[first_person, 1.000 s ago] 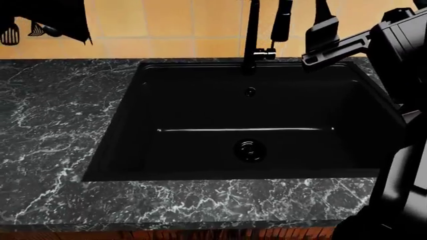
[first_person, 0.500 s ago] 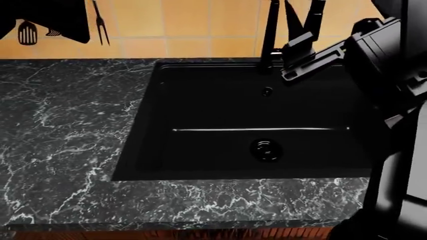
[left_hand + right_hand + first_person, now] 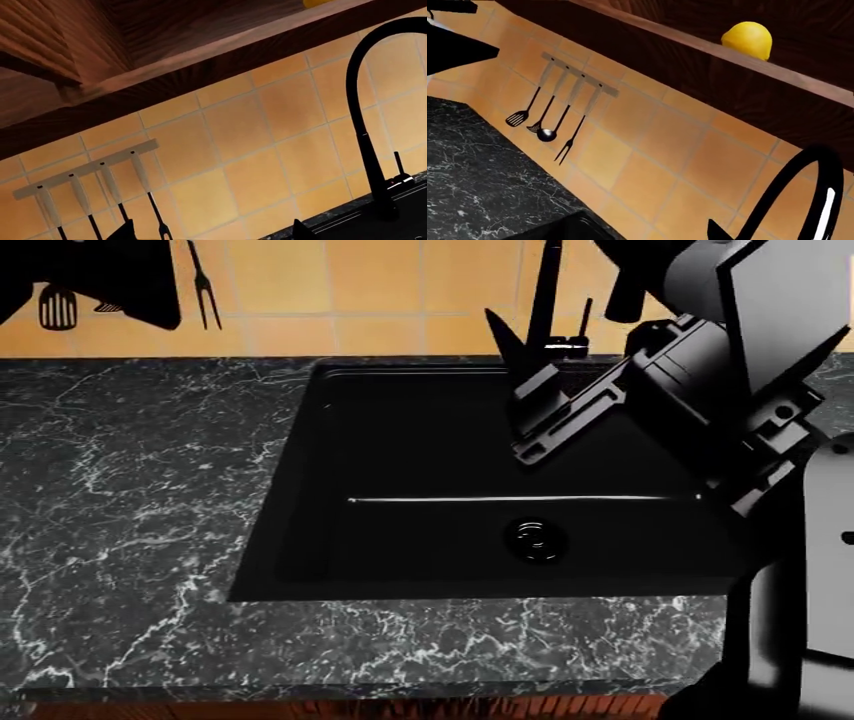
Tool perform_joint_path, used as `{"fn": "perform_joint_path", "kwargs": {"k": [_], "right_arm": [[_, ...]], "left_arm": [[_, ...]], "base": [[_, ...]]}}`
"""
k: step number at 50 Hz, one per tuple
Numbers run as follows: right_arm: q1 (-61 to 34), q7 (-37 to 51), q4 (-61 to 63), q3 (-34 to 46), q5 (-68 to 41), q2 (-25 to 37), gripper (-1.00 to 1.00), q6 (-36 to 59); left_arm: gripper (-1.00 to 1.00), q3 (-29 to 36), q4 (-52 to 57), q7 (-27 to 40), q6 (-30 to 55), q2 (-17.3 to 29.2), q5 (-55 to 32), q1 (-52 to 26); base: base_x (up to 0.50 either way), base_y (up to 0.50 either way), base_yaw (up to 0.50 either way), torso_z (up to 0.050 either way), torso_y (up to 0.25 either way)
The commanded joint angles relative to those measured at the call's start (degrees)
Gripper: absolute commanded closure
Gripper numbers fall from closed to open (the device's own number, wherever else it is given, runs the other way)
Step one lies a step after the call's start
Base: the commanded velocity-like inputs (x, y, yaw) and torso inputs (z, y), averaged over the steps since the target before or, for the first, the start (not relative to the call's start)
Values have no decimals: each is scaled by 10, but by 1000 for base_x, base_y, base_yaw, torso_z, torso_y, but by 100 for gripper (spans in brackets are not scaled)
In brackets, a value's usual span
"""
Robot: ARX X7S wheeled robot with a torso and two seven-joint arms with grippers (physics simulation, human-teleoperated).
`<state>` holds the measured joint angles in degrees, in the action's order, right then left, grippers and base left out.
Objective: Pick the lemon, grape from the counter and place them in the cabinet. Then close the cabinet.
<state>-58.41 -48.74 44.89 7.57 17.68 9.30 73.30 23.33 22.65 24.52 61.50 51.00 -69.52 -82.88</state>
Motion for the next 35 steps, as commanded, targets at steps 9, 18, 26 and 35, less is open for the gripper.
{"fn": "perform_joint_path", "kwargs": {"k": [9, 18, 26, 35], "right_arm": [[4, -7, -18, 42, -8, 21, -100, -2], [4, -4, -21, 41, -10, 22, -100, -1], [1, 0, -25, 38, -10, 23, -100, -4], [-3, 2, -25, 39, -11, 25, -100, 0]], "left_arm": [[-100, -1, 3, 1, -3, 3, -5, 3], [-100, 7, 4, -3, 2, 0, -4, 0], [-100, 16, 4, -9, 8, -6, -6, -7], [-100, 16, 2, -7, 10, -7, -9, -12]], "base": [[4, 230, 0, 0, 0], [4, 234, 0, 0, 0], [1, 53, 0, 0, 0], [1, 49, 0, 0, 0]]}}
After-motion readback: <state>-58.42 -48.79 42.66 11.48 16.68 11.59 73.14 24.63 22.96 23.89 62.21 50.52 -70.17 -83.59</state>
